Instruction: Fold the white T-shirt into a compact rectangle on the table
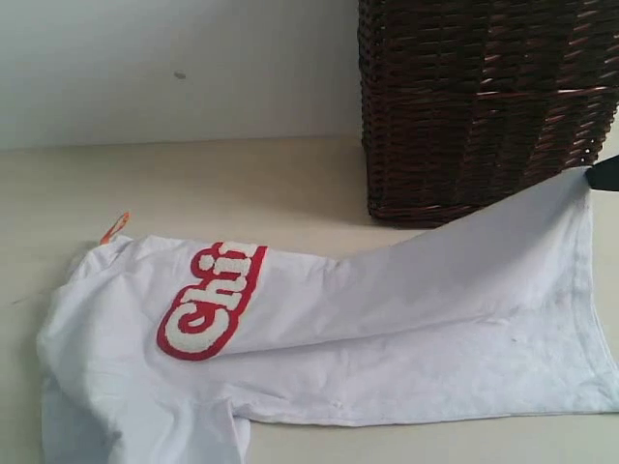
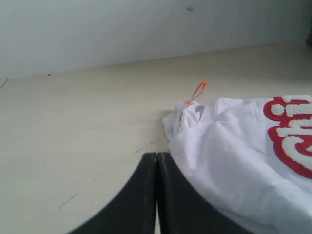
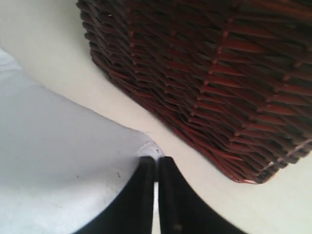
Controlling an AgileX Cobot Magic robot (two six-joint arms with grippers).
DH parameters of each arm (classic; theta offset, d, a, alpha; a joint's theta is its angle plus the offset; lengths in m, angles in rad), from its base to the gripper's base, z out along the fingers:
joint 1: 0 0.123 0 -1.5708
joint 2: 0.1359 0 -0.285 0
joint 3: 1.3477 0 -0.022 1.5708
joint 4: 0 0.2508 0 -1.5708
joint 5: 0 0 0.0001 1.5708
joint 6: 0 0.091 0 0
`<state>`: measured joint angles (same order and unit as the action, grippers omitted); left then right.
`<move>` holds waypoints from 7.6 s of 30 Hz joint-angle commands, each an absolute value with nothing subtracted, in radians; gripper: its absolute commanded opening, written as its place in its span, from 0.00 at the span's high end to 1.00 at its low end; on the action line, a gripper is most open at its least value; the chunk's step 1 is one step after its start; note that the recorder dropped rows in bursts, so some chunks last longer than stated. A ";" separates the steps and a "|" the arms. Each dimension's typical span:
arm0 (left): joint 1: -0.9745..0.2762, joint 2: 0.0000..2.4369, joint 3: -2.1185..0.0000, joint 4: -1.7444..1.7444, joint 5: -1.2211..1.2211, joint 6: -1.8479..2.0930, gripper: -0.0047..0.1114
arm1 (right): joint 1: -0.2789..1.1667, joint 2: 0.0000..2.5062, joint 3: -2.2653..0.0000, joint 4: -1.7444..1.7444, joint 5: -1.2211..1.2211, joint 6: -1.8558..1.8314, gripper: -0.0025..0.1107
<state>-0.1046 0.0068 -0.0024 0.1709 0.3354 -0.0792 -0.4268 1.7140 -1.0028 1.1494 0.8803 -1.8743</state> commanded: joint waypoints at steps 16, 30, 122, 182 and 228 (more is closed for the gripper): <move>-0.102 0.000 0.000 0.172 0.320 -0.082 0.94 | -0.428 1.620 -1.006 1.100 0.873 -1.820 0.52; -0.102 0.000 0.000 0.172 0.320 -0.082 0.94 | -0.173 1.839 -0.907 0.683 0.720 -1.812 0.98; -0.102 0.000 0.000 0.172 0.320 -0.082 0.94 | 0.106 1.956 -0.914 0.342 0.264 -1.269 0.85; -0.102 0.000 0.000 0.172 0.320 -0.082 0.94 | -0.279 0.275 -0.407 0.629 0.627 -0.656 0.98; -0.102 0.000 0.000 0.172 0.327 -0.082 0.94 | -0.256 0.000 -0.017 0.606 0.584 -0.441 0.98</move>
